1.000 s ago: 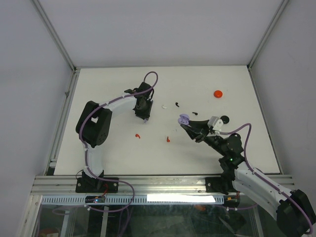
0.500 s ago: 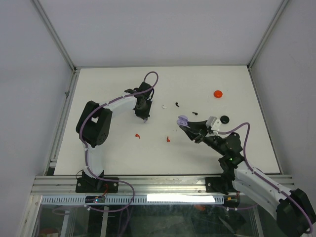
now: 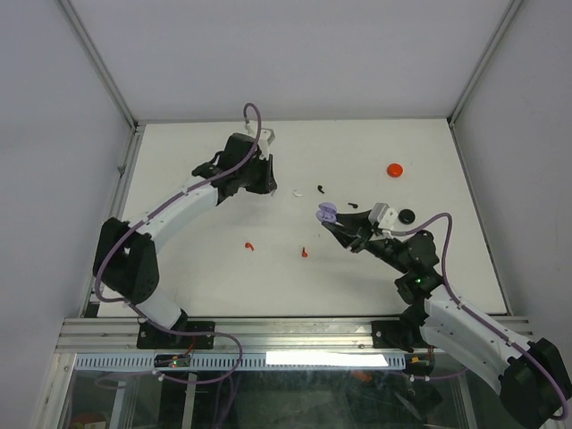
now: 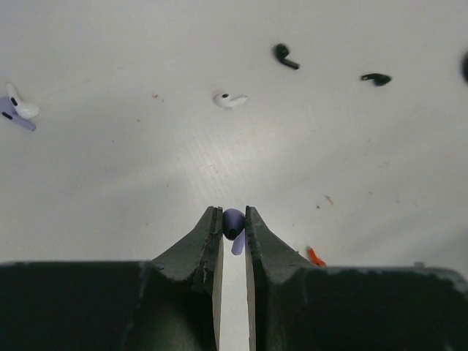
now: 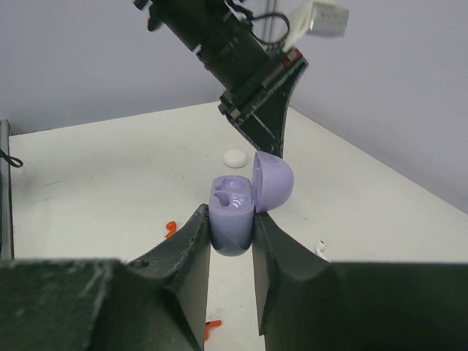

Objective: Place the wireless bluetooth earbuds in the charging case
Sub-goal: Pick up the earbud from the center of the board.

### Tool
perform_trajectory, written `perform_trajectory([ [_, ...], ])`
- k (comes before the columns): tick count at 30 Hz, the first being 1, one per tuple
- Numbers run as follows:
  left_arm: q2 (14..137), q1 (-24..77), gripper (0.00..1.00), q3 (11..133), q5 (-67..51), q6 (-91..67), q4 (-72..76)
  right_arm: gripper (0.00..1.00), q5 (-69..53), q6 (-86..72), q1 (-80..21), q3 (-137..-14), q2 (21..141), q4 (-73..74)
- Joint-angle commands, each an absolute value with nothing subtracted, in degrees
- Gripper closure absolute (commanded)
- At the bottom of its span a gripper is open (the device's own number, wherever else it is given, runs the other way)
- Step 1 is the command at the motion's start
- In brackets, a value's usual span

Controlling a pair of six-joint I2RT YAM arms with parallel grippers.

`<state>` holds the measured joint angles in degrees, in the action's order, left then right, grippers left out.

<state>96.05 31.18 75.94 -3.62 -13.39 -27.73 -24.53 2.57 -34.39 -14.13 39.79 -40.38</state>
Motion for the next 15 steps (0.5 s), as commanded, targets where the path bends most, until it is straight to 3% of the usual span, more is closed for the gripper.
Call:
perform_trajectory([
  [1,85.7,31.7,1.00,69.5,-10.4,-13.6,-12.6,1.00,-23.6,3.2,-34.5,-16.9,41.1,-43.8],
  [15,69.1,32.0,1.00,54.8,-27.0,-16.7,14.8,1.00,-23.4,-0.5,-34.5,-18.5,47.0,-54.5],
])
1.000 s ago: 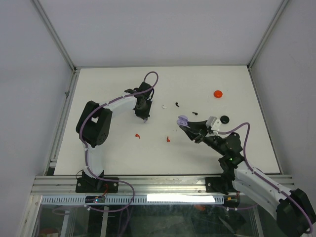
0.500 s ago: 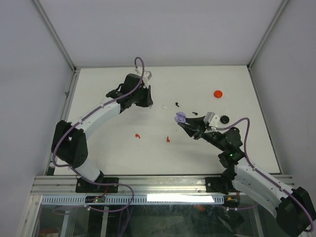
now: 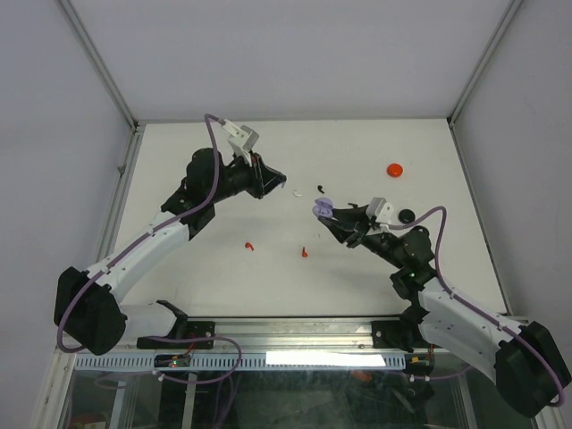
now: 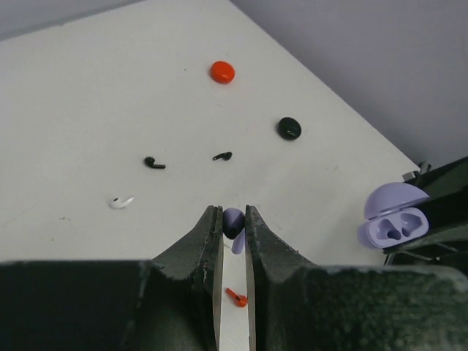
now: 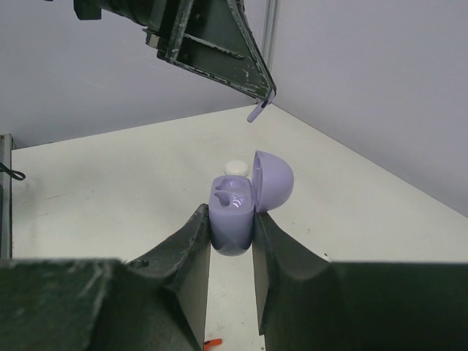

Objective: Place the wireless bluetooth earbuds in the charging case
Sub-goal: Pick up the earbud from the center of the board, then place the earbud in the charging case.

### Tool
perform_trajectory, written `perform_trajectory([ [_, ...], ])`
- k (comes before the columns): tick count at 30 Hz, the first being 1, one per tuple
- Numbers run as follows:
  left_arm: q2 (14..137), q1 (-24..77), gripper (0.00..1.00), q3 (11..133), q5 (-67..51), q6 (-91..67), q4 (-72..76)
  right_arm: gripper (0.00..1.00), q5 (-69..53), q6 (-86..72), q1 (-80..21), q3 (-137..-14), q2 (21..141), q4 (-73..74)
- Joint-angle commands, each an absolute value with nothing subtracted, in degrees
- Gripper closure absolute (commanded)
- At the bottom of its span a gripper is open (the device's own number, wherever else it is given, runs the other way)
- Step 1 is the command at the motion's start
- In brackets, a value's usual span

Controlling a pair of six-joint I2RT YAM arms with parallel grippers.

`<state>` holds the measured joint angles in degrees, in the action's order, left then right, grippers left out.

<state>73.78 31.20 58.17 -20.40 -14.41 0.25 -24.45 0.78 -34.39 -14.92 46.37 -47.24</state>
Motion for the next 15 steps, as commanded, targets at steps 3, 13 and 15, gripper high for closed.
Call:
perform_trajectory([
  [3,66.9,32.9,1.00,53.0,-27.4,-17.3,19.0,1.00,-23.4,-1.8,-34.5,-18.7,47.8,-57.5],
  [13,63.9,41.5,1.00,48.5,-23.8,-14.7,31.8,1.00,-22.2,-6.2,-34.6,-17.1,49.4,-66.2],
  [15,63.9,42.5,1.00,47.9,-23.5,-14.6,33.6,1.00,-22.6,-6.4,-34.7,-16.7,49.3,-67.2],
])
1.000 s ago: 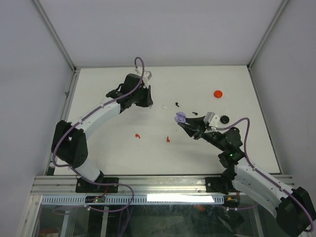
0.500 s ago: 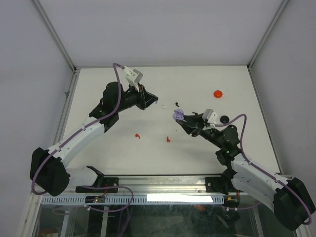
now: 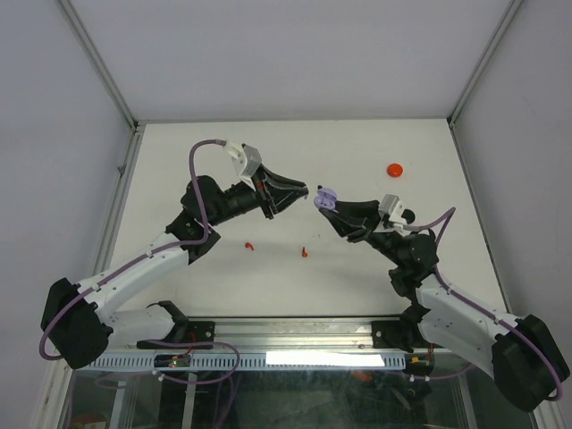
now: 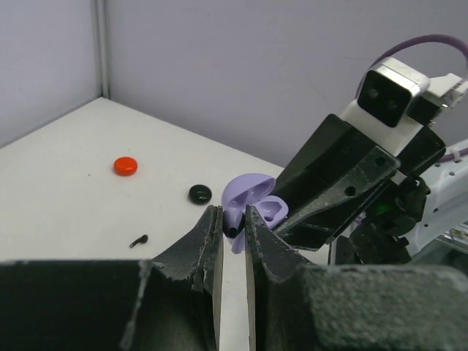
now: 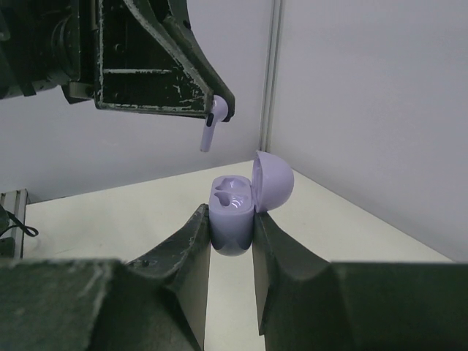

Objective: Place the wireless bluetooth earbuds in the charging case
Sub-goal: Place the earbud in the charging case.

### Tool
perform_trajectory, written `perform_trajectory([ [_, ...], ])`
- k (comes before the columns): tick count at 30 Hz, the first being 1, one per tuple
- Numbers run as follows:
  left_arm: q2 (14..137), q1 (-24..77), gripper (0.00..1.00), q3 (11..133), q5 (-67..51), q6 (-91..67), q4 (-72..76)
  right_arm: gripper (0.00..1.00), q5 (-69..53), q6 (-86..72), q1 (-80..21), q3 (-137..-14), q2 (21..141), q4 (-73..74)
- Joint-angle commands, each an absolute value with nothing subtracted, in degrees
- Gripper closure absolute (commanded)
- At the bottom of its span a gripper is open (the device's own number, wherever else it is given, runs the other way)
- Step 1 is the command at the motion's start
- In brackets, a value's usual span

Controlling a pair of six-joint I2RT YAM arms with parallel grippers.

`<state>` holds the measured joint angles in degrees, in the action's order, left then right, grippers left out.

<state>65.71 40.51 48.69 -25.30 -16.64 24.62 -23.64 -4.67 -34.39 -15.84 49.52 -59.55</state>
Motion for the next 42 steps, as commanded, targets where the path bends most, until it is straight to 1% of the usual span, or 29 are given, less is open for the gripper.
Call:
perform_trajectory([
  [1,64.0,42.7,1.00,47.6,-23.8,-15.0,34.7,1.00,-23.0,-6.5,-34.6,-16.6,49.2,-67.3],
  [14,67.3,45.9,1.00,46.7,-26.3,-16.6,42.8,1.00,-25.5,-8.3,-34.6,-15.9,48.8,-69.1],
  [32,71.4,46.9,1.00,47.8,-27.5,-15.8,42.2,1.00,-25.5,-8.7,-34.6,-15.0,48.4,-71.4],
  [42,71.3,47.3,1.00,47.9,-29.6,-18.1,41.7,1.00,-25.1,-8.7,-34.6,-14.8,48.4,-71.9],
])
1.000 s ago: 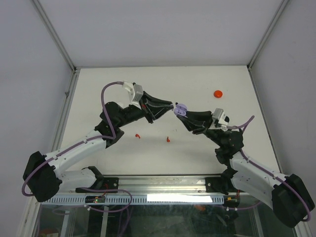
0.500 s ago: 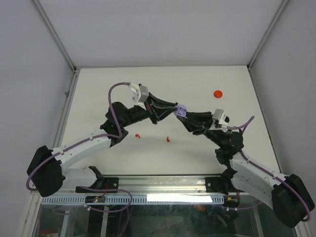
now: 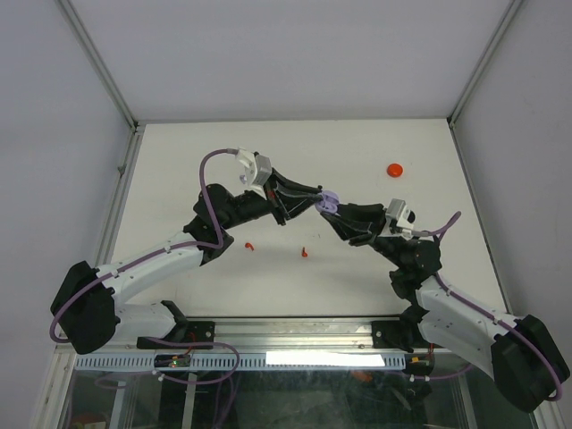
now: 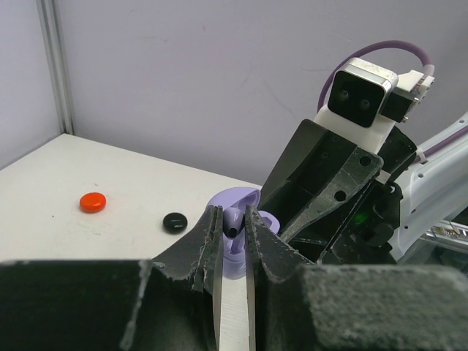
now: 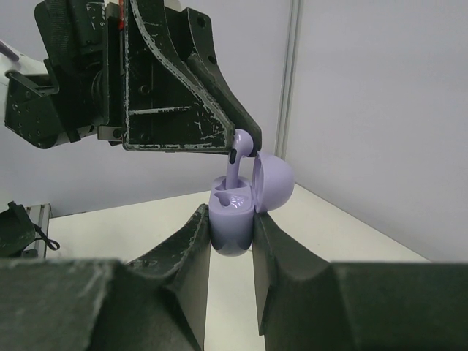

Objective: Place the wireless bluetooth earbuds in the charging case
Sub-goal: Place the earbud in the charging case.

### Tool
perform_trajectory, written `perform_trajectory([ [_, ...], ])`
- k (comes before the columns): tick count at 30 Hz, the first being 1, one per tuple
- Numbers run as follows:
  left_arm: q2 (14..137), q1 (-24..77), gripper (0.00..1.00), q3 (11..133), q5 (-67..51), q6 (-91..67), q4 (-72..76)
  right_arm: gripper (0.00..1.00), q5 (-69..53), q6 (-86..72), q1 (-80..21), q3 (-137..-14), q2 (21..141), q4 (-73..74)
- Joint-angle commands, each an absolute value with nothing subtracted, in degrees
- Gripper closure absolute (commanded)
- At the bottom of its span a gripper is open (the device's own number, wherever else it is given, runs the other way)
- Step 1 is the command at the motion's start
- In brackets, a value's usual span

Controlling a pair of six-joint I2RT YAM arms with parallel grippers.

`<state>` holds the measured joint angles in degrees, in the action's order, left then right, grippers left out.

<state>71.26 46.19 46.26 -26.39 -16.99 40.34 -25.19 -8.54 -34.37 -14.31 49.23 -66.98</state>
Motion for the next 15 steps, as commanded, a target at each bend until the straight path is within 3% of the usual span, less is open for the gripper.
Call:
perform_trajectory([
  [1,71.2,47.3,1.00,47.9,-29.8,-18.4,41.7,1.00,-25.0,-8.7,-34.6,-14.7,48.4,-71.9],
  [15,71.3,48.0,1.00,47.7,-29.4,-18.4,40.7,1.00,-25.0,-8.9,-34.6,-14.5,49.1,-73.3],
])
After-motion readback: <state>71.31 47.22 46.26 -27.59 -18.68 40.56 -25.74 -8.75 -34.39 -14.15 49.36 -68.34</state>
